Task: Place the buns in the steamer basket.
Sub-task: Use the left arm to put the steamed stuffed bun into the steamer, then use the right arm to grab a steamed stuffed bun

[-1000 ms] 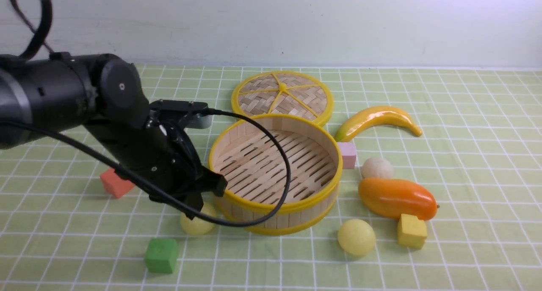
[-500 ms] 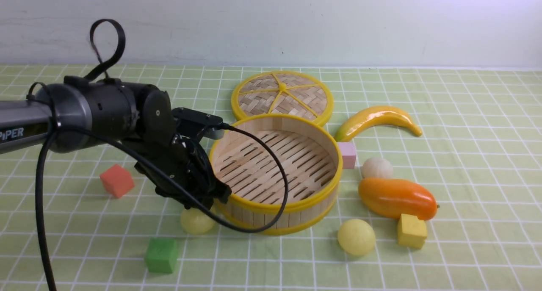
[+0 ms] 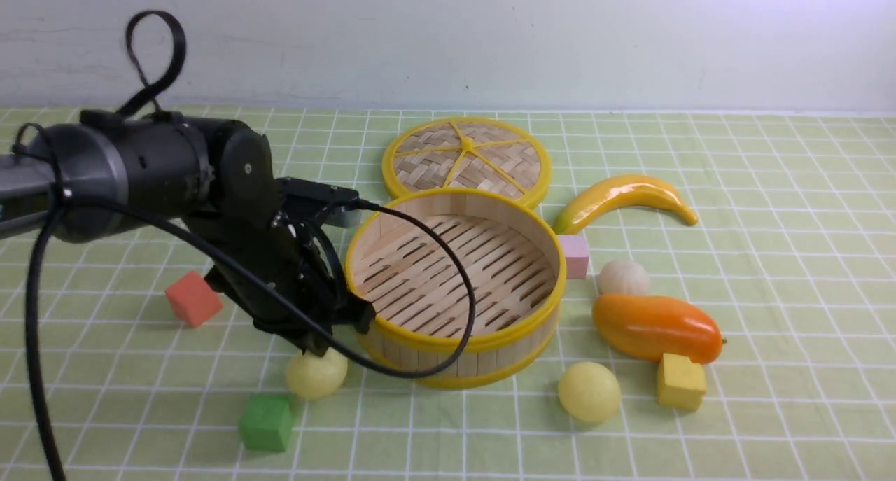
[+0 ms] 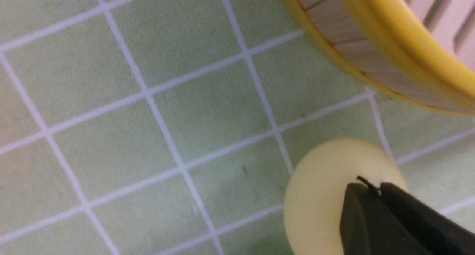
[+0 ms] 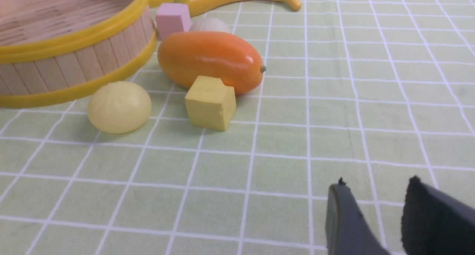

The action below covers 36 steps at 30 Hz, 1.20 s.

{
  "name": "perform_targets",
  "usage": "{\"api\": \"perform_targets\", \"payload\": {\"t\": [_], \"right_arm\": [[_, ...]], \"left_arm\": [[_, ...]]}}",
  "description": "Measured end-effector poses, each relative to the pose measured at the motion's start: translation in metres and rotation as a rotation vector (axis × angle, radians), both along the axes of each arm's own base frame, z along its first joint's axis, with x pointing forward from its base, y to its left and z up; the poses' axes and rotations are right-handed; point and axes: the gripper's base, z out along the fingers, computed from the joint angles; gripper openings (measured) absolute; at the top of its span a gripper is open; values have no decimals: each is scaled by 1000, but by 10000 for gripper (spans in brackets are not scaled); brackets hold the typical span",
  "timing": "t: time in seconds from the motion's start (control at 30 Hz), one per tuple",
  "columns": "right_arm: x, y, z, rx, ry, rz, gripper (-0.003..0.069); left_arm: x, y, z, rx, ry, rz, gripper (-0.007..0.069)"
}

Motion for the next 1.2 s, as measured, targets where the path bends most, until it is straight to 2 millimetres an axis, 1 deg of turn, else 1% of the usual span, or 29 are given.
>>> {"api": "perform_targets", "payload": {"t": [0.03, 0.07, 0.1, 0.13, 0.17, 0.2, 0.23, 0.27, 0.3, 0.37, 0.43, 0.47, 0.5, 0.53, 0.57, 0.63, 0.7, 0.73, 0.77, 0.87, 0.93, 0.97, 1.0, 1.03, 1.07, 1.1, 1.13, 1.17, 1.2], "right_arm": [[0, 0, 0, 0, 0, 0, 239], [0, 0, 0, 0, 0, 0, 239], [0, 0, 0, 0, 0, 0, 239], [0, 0, 0, 0, 0, 0, 239], [0, 0, 0, 0, 0, 0, 239], [0, 0, 0, 0, 0, 0, 239], [0, 0, 0, 0, 0, 0, 239], [0, 0, 0, 0, 0, 0, 239], [0, 0, 0, 0, 0, 0, 239], [0, 0, 0, 0, 0, 0, 239], [0, 0, 0, 0, 0, 0, 239], [0, 0, 0, 0, 0, 0, 239], [0, 0, 0, 0, 0, 0, 239], [0, 0, 0, 0, 0, 0, 239], [0, 0, 0, 0, 0, 0, 239], [0, 0, 0, 0, 0, 0, 239], [0, 0, 0, 0, 0, 0, 239], [0, 0, 0, 0, 0, 0, 239], [0, 0, 0, 0, 0, 0, 239], [0, 0, 0, 0, 0, 0, 239], [0, 0, 0, 0, 0, 0, 239], [0, 0, 0, 0, 0, 0, 239], [0, 0, 0, 0, 0, 0, 239], [0, 0, 0, 0, 0, 0, 239], [0, 0, 0, 0, 0, 0, 239], [0, 0, 0, 0, 0, 0, 239], [0, 0, 0, 0, 0, 0, 239], [0, 0, 0, 0, 0, 0, 239], [0, 0, 0, 0, 0, 0, 239]], "left_arm": [[-8, -1, 20, -19, -41, -5, -13], [-12, -4, 32, -32, -73, -15, -13], [-14, -5, 34, -35, -79, -20, -13], [-18, -12, 50, -57, -131, -43, -13], [-18, -18, 59, -71, -164, -55, -13], [-17, -18, 60, -74, -172, -54, -13], [-11, -28, 70, -105, -230, -66, -13], [-5, -32, 75, -118, -257, -67, -13], [-3, -34, 73, -118, -256, -68, -13], [16, -43, 71, -127, -285, -66, -13], [39, -52, 55, -114, -280, -59, -13], [39, -52, 57, -116, -285, -57, -13], [55, -58, 37, -97, -253, -38, -12], [61, -61, 29, -88, -239, -30, -8], [69, -63, 17, -68, -210, -15, 7], [78, -66, 1, -39, -165, 2, 46], [83, -68, -5, -23, -134, 15, 109], [83, -68, -5, -20, -131, 17, 118], [85, -69, 1, -18, -119, 29, 200], [81, -67, 18, -14, -98, 41, 323], [74, -64, 38, -25, -102, 52, 349], [68, -62, 53, -34, -111, 52, 342], [65, -61, 60, -39, -120, 53, 338], [50, -55, 89, -62, -155, 53, 284], [37, -51, 108, -86, -184, 51, 230], [37, -52, 108, -88, -185, 51, 217], [6, -41, 142, -144, -254, 47, 76], [3, -40, 144, -149, -261, 46, 63], [-22, -30, 161, -200, -314, 47, -2]]}}
